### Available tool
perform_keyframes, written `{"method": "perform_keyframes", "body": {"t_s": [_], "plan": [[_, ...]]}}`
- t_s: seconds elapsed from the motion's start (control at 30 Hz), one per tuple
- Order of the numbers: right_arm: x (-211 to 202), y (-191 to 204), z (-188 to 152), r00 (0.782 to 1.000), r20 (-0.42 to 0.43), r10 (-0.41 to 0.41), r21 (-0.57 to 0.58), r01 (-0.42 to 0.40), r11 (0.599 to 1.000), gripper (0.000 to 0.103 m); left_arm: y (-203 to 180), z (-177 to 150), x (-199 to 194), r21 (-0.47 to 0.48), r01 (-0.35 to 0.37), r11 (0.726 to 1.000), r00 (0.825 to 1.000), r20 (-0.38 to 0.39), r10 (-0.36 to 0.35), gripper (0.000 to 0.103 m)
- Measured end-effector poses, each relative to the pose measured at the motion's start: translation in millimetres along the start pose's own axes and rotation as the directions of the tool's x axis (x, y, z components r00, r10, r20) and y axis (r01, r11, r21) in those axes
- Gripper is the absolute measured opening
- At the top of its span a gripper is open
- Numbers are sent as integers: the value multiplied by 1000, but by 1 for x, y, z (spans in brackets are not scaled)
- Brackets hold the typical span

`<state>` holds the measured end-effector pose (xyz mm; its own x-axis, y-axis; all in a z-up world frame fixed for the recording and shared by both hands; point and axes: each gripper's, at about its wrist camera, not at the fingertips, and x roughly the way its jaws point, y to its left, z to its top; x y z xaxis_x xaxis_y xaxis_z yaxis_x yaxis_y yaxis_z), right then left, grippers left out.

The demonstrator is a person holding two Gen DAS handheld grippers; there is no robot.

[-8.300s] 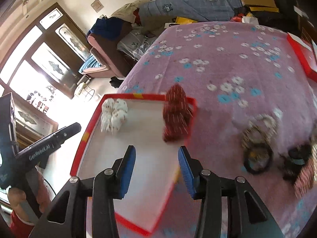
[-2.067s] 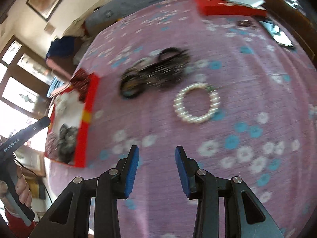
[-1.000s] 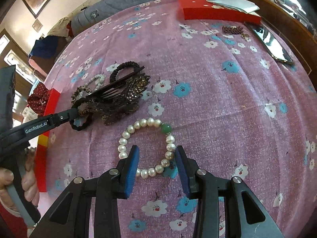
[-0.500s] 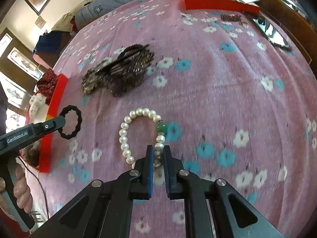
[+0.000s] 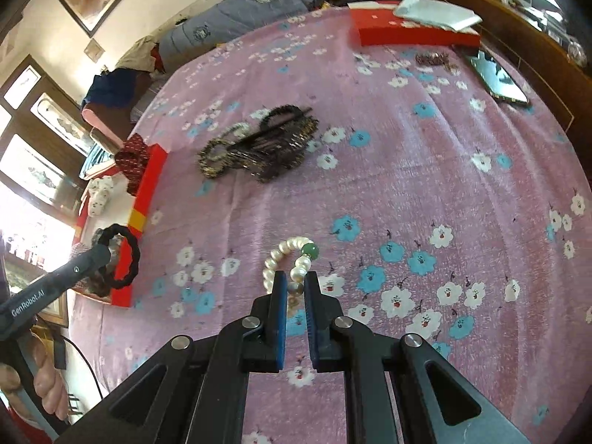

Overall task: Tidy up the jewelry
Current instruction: 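Carry the hair tie and pearl bracelet toward the tray with both tools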

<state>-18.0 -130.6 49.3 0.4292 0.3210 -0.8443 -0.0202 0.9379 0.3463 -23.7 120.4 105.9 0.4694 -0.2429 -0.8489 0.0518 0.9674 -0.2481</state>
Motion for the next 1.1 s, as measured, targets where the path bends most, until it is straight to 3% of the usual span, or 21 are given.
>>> {"method": "perform_keyframes", "body": {"t_s": [0.67,1.1], "plan": [[-32,68,1,996,49,74,-152,-66,986,10,38,-20,-51,-101,-54,993,994,86,63,6],[-35,116,9,992,41,117,-256,-102,961,10,88,-21,-75,-200,-97,975,984,129,125,6]]}}
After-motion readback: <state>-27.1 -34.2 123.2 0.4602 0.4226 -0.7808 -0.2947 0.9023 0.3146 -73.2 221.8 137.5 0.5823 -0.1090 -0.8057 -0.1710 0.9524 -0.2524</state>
